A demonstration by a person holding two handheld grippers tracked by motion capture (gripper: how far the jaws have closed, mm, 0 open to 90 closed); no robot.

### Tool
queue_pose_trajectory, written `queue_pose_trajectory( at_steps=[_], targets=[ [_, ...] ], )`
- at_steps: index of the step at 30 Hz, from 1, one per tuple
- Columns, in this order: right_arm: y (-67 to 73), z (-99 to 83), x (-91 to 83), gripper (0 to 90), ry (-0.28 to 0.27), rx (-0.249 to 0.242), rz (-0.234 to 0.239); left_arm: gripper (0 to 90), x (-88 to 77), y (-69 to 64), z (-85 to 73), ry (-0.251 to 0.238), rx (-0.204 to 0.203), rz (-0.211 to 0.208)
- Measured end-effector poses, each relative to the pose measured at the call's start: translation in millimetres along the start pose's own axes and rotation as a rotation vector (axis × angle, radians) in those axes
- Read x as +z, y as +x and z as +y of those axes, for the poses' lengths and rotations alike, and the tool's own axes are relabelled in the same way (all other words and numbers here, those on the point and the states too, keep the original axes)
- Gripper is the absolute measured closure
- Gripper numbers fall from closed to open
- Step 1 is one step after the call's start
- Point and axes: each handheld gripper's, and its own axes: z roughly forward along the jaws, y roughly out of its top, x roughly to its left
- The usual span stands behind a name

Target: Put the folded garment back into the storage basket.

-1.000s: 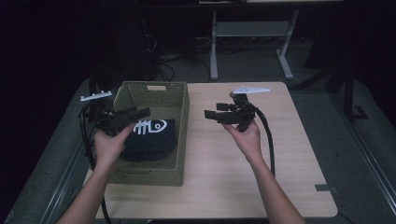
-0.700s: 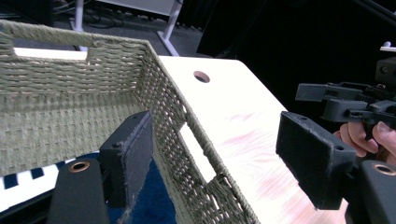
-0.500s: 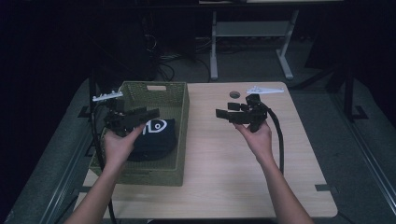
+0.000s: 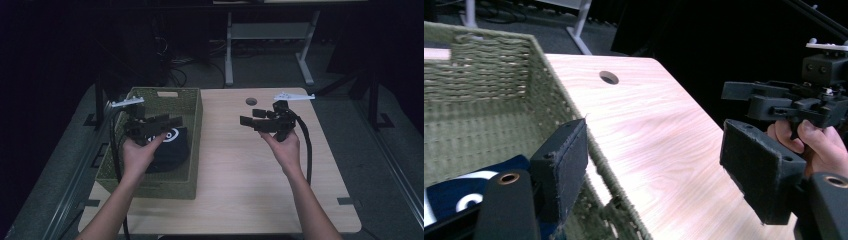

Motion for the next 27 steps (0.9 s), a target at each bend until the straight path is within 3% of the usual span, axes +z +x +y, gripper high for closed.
queue_pose_trajectory(
  at_steps=[14, 27],
  targets=[
    [-14.0, -6.8, -16.2, 25.7, -0.008, 0.013, -0.036, 27.1, 23.0, -17.7, -4.4, 0.024, 0.02, -0.094],
    [-25.4, -11.6, -31.8, 25.6, -0.009, 0.025, -0.06, 26.9, 42.5, -35.9, -8.8, 0.048, 0.047, -0.139]
  ],
)
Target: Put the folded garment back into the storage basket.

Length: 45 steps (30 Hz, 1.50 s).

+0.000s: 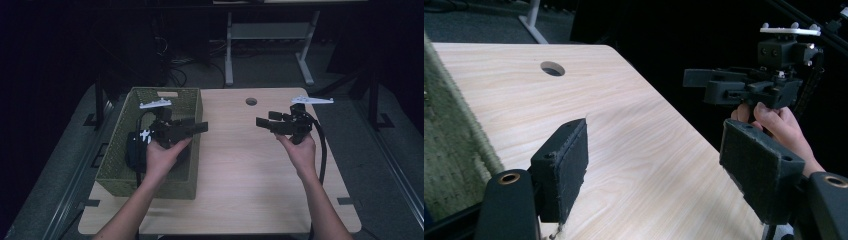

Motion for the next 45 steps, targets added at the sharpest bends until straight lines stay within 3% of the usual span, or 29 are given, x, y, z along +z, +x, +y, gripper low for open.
queue_pose_trajectory(
  at_steps=[29, 45],
  targets=[
    [-31.6, -10.3, -33.5, 25.6, -0.003, 0.037, -0.066, 25.9, 44.8, -31.5, -3.7, 0.044, 0.027, -0.093],
    [-50.2, -22.1, -53.1, 25.4, 0.002, 0.064, -0.105, 25.2, 63.9, -49.1, -9.3, 0.06, 0.046, -0.122]
  ],
)
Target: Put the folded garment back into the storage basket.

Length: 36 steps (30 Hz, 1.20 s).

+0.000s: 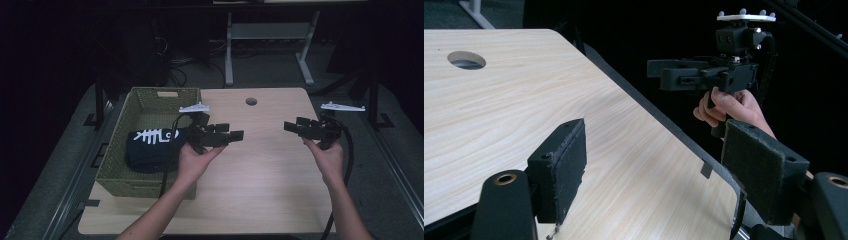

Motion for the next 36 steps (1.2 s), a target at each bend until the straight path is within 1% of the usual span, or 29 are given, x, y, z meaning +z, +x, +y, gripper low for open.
queue_pose_trajectory(
  at_steps=[6, 10, 14, 15, 17, 19, 21, 25, 27, 28, 29, 32, 35, 36],
  targets=[
    [-8.5, -7.6, -4.8, 25.1, 0.018, 0.011, -0.018, 24.6, 11.9, -8.7, -6.9, 0.014, 0.013, -0.015],
    [-14.1, -13.3, -10.3, 25.1, 0.019, 0.019, -0.031, 24.5, 19.5, -11.8, -12.6, 0.011, 0.0, -0.031],
    [-19.4, -19.9, -17.8, 24.9, 0.023, 0.038, -0.039, 24.5, 26.5, -16.0, -19.4, 0.013, 0.0, -0.039],
    [-20.3, -21.9, -19.7, 24.9, 0.021, 0.032, -0.044, 24.5, 28.1, -17.6, -21.4, 0.006, -0.008, -0.043],
    [-21.7, -25.4, -22.6, 24.9, 0.022, 0.033, -0.047, 24.4, 29.9, -20.6, -25.3, 0.002, -0.01, -0.043],
    [-23.5, -30.7, -26.1, 24.8, 0.032, 0.03, -0.057, 24.4, 32.0, -24.8, -32.8, -0.006, -0.001, -0.041],
    [-25.7, -38.4, -30.9, 24.8, 0.031, 0.036, -0.064, 24.4, 35.1, -28.2, -39.9, -0.001, 0.009, -0.04],
    [-28.7, -53.0, -38.3, 24.8, 0.038, 0.038, -0.073, 24.4, 40.2, -33.2, -53.6, -0.002, 0.005, -0.058],
    [-30.0, -60.3, -42.0, 24.9, 0.029, 0.048, -0.065, 24.4, 41.6, -35.0, -59.4, -0.001, 0.014, -0.061],
    [-30.0, -62.6, -43.5, 24.8, 0.025, 0.056, -0.059, 24.4, 42.4, -35.8, -63.7, 0.002, 0.025, -0.06],
    [-29.7, -66.0, -45.6, 24.8, 0.023, 0.055, -0.061, 24.4, 42.4, -36.4, -67.6, 0.0, 0.031, -0.059],
    [-28.0, -73.9, -49.7, 24.9, 0.027, 0.031, -0.073, 24.2, 41.5, -35.1, -80.7, -0.008, 0.026, -0.084],
    [-24.5, -87.0, -54.4, 24.8, 0.033, 0.016, -0.083, 24.0, 40.4, -35.6, -92.6, 0.001, 0.04, -0.084],
    [-24.0, -90.4, -55.3, 24.5, 0.033, 0.006, -0.088, 24.0, 39.7, -36.6, -98.4, 0.007, 0.05, -0.084]
  ],
)
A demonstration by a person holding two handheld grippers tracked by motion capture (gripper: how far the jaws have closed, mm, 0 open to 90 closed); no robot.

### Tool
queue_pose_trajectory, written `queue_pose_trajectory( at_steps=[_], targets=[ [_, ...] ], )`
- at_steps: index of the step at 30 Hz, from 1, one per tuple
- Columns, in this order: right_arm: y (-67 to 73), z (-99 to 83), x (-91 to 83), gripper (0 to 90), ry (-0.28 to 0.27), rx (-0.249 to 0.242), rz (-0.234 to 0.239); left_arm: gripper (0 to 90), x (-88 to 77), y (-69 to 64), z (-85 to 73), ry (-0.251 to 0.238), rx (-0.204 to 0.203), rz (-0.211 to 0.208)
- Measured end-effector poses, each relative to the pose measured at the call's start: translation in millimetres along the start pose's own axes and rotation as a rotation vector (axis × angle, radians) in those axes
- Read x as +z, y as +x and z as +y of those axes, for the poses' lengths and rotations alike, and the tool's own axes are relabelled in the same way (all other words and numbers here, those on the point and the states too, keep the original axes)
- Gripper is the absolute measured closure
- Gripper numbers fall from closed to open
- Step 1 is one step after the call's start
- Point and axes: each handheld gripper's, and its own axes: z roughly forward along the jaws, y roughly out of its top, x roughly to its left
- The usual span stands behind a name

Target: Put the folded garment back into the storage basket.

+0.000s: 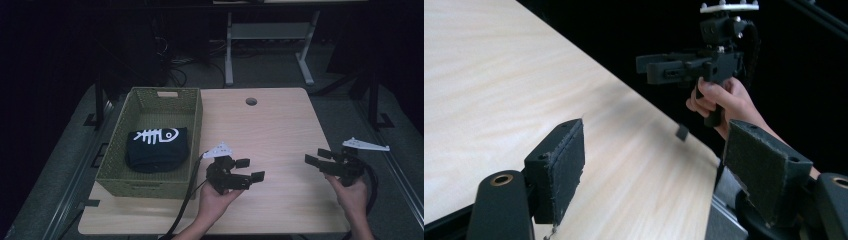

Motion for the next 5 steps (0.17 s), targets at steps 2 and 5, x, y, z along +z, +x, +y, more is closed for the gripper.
queue_pose_trajectory(
  at_steps=[2, 5],
  targets=[
    [3.3, -10.8, -3.3, 22.9, 0.0, -0.005, -0.006, 24.0, -1.4, -2.6, -8.1, 0.006, 0.014, 0.0],
    [10.7, -25.6, -8.6, 21.1, -0.022, -0.028, -0.001, 24.0, -3.9, -7.2, -21.5, 0.024, 0.054, 0.007]
  ],
)
